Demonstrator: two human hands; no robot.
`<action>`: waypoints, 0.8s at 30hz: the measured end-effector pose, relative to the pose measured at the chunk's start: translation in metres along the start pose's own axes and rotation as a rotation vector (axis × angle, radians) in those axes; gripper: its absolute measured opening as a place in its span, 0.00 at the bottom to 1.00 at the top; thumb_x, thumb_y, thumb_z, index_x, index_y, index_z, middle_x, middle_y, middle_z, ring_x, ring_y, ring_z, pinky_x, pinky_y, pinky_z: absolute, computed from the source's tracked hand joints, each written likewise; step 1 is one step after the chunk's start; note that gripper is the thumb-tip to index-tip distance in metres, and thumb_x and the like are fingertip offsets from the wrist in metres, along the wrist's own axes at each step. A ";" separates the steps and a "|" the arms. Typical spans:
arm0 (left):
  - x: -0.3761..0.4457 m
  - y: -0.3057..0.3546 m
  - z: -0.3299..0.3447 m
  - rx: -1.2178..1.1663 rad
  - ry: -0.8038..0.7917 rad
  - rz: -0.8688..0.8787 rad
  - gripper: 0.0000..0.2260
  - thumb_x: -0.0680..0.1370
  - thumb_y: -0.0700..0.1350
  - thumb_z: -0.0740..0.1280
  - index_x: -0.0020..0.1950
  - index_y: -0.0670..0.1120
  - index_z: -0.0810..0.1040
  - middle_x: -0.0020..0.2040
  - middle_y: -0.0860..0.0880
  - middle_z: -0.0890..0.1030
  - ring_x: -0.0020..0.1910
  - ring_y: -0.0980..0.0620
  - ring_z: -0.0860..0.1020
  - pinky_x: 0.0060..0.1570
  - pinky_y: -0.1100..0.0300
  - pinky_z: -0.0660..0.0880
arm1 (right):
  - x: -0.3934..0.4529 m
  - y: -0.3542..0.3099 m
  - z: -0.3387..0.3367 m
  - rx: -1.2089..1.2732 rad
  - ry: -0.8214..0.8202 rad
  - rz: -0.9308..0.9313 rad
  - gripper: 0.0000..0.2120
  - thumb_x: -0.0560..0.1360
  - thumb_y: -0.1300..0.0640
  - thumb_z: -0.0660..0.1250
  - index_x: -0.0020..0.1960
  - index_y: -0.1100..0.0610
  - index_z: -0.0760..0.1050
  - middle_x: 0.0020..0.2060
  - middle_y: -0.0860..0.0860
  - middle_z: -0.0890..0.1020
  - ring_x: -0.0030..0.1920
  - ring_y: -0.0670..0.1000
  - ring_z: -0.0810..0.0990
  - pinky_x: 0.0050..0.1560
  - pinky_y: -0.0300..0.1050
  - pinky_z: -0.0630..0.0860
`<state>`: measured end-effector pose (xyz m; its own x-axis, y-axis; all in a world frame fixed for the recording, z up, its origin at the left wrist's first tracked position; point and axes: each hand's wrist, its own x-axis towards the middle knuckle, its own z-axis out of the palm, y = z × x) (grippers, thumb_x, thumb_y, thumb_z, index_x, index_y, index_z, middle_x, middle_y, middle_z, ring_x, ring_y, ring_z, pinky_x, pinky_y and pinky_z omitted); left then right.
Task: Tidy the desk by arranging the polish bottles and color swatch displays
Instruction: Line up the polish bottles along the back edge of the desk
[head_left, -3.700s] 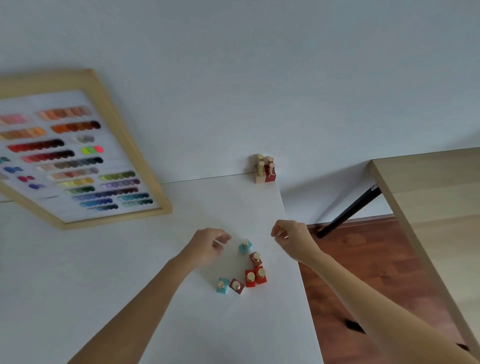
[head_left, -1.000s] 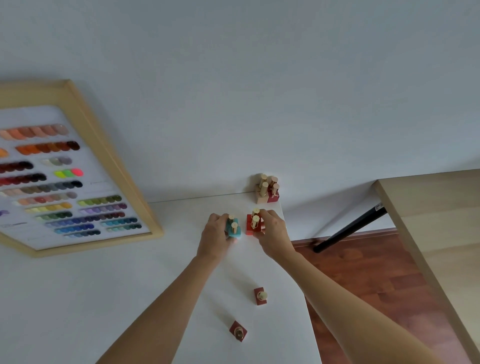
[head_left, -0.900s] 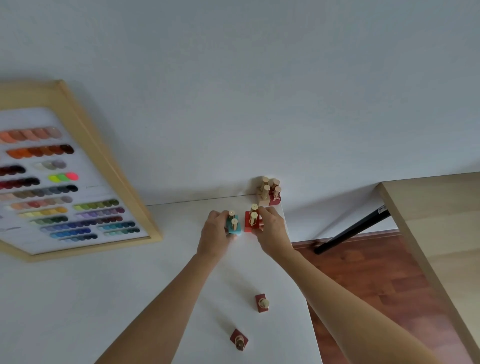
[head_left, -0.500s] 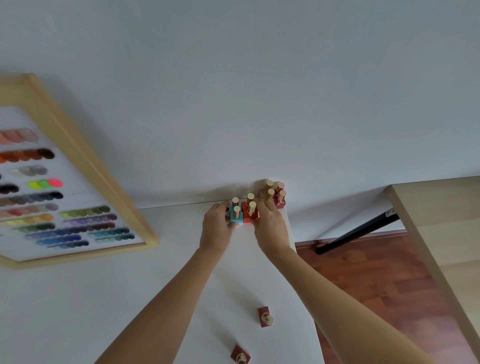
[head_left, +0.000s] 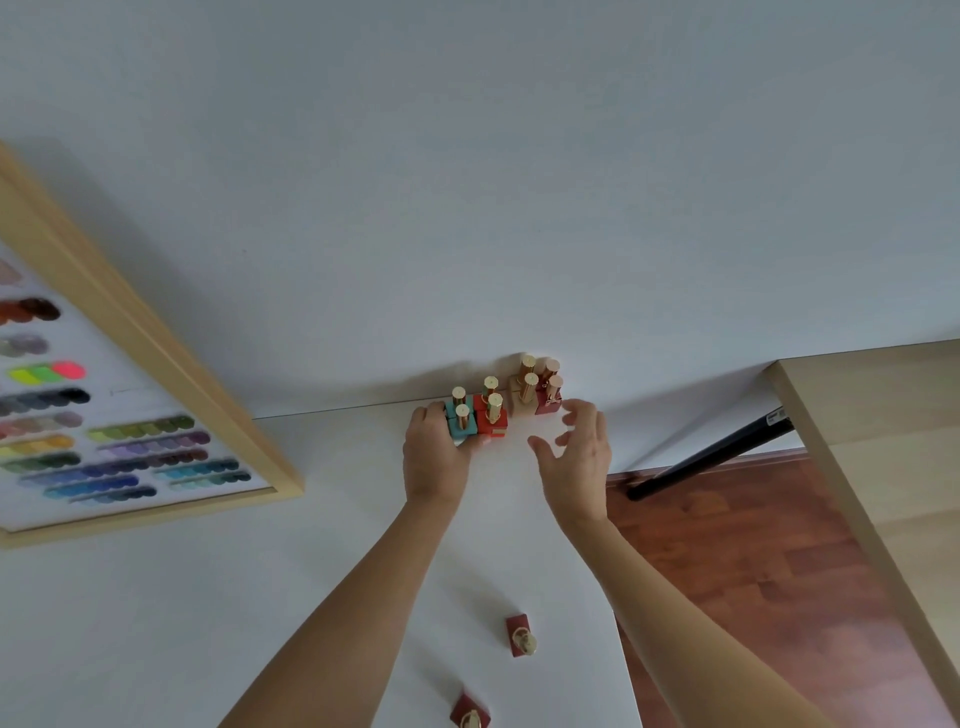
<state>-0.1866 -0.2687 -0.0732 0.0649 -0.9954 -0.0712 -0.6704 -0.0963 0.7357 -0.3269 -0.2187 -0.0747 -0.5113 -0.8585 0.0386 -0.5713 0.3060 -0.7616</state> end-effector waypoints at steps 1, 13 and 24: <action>0.001 0.000 0.001 -0.003 0.002 -0.005 0.22 0.65 0.48 0.78 0.54 0.41 0.77 0.50 0.44 0.79 0.50 0.46 0.78 0.47 0.54 0.78 | 0.004 0.003 -0.001 0.008 -0.014 0.035 0.26 0.71 0.62 0.73 0.64 0.55 0.66 0.57 0.53 0.73 0.43 0.46 0.74 0.44 0.33 0.67; 0.012 0.013 0.013 -0.058 0.033 -0.022 0.22 0.66 0.47 0.78 0.53 0.40 0.75 0.51 0.44 0.81 0.51 0.45 0.79 0.50 0.49 0.79 | 0.038 0.004 0.007 0.000 -0.133 0.100 0.15 0.72 0.62 0.71 0.58 0.56 0.74 0.49 0.52 0.76 0.47 0.50 0.76 0.40 0.29 0.65; 0.018 0.012 0.016 -0.093 0.023 -0.010 0.19 0.64 0.42 0.79 0.50 0.40 0.76 0.49 0.43 0.82 0.49 0.45 0.80 0.47 0.51 0.80 | 0.046 0.006 0.009 -0.007 -0.080 0.097 0.08 0.75 0.64 0.66 0.53 0.59 0.78 0.45 0.55 0.78 0.41 0.48 0.70 0.44 0.37 0.63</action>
<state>-0.2052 -0.2875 -0.0765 0.0885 -0.9940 -0.0642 -0.5979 -0.1045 0.7947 -0.3486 -0.2603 -0.0837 -0.5116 -0.8548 -0.0874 -0.5260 0.3919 -0.7548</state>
